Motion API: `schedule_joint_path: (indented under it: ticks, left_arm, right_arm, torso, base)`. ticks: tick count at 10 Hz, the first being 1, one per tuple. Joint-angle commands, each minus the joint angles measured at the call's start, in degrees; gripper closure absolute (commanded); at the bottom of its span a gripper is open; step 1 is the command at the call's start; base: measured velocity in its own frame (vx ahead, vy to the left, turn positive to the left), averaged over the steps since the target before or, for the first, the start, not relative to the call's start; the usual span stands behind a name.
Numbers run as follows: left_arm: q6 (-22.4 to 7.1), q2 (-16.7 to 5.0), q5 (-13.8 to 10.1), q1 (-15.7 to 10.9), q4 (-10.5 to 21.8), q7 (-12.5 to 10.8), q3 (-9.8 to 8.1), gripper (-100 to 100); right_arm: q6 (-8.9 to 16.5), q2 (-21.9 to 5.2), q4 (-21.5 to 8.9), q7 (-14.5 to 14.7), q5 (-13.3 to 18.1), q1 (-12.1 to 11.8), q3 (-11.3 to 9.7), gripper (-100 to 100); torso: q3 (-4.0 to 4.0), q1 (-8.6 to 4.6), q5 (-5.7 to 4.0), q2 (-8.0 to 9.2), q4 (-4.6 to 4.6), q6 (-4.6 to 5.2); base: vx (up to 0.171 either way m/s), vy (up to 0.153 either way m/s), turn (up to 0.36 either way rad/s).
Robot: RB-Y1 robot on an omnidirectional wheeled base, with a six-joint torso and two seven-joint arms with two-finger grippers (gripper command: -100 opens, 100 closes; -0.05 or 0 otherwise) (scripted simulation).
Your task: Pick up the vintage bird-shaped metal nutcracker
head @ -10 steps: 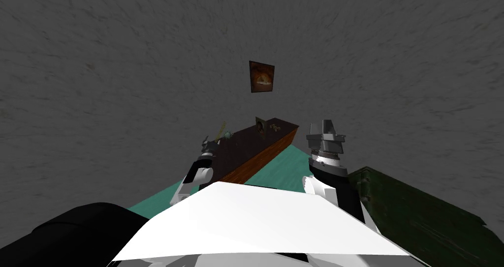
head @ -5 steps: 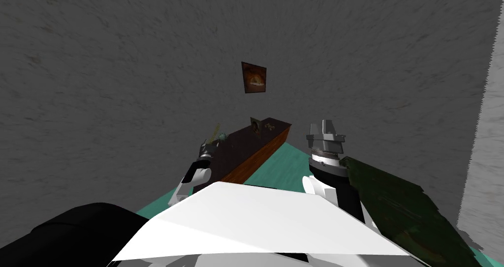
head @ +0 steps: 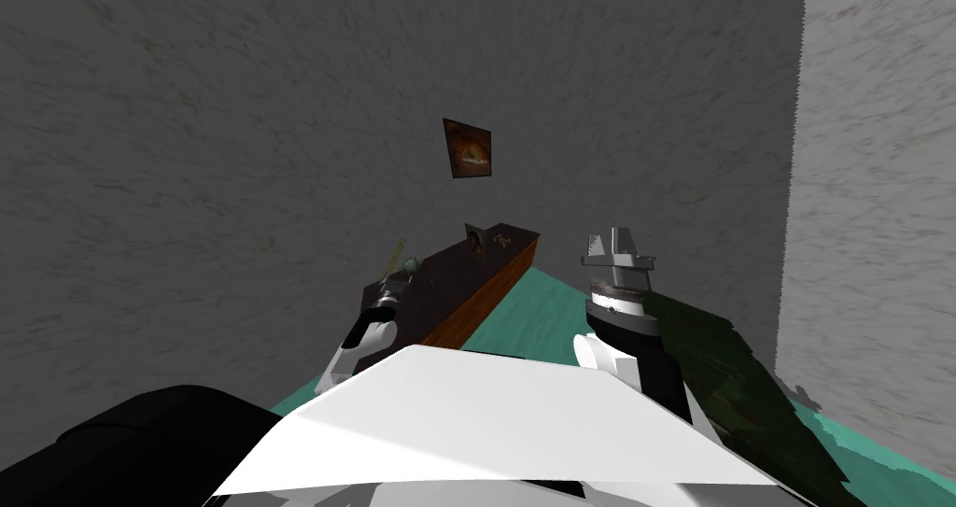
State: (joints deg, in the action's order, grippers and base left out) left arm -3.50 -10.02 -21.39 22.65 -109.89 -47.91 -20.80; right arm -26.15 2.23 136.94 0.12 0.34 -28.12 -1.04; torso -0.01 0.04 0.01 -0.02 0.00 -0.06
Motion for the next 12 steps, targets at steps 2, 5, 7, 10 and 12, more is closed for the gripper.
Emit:
schedule_joint_path:
  ticks: [2, 5, 7, 10, 12]
  left_arm:
    - [-2.0, -0.4, -0.8, -0.4, 2.9, -3.9, -1.66, -100]
    - [-3.9, -0.6, -1.4, -0.7, 5.3, -8.9, -3.06, -100]
    - [-5.7, -0.8, -1.9, -0.9, 7.9, -11.8, -4.42, -100]
    - [-7.4, -1.1, -2.4, -1.0, 10.4, -16.2, -5.75, -100]
    - [-7.4, -1.1, -2.4, -1.0, 10.4, -18.1, -5.75, -100]
  right_arm:
    - [0.0, 0.0, 0.0, 0.0, 0.0, 0.0, 0.0, 0]
    - [0.0, 0.0, 0.0, 0.0, 0.0, 0.0, 0.0, 0]
    - [0.0, 0.0, 0.0, 0.0, 0.0, 0.0, 0.0, 0]
    - [0.0, 0.0, 0.0, 0.0, 0.0, 0.0, 0.0, 0]
    - [0.0, 0.0, 0.0, 0.0, 0.0, 0.0, 0.0, 0]
  torso:
    - [0.00, 0.03, 0.00, 0.00, 0.00, -0.02]
    - [-0.02, -0.01, 0.00, -0.03, -0.01, 0.02]
    - [-0.02, 0.02, 0.00, -0.03, -0.01, -0.03]
    - [-0.02, 0.04, 0.00, -0.03, -0.01, -0.04]
    - [-0.05, 0.02, 0.00, -0.08, -0.02, -0.01]
  base:
    - [0.004, -0.011, -0.170]
    - [0.012, -0.012, -0.179]
    - [0.014, -0.013, -0.119]
    - [0.018, -0.007, -0.128]
    - [0.019, -0.003, -0.092]
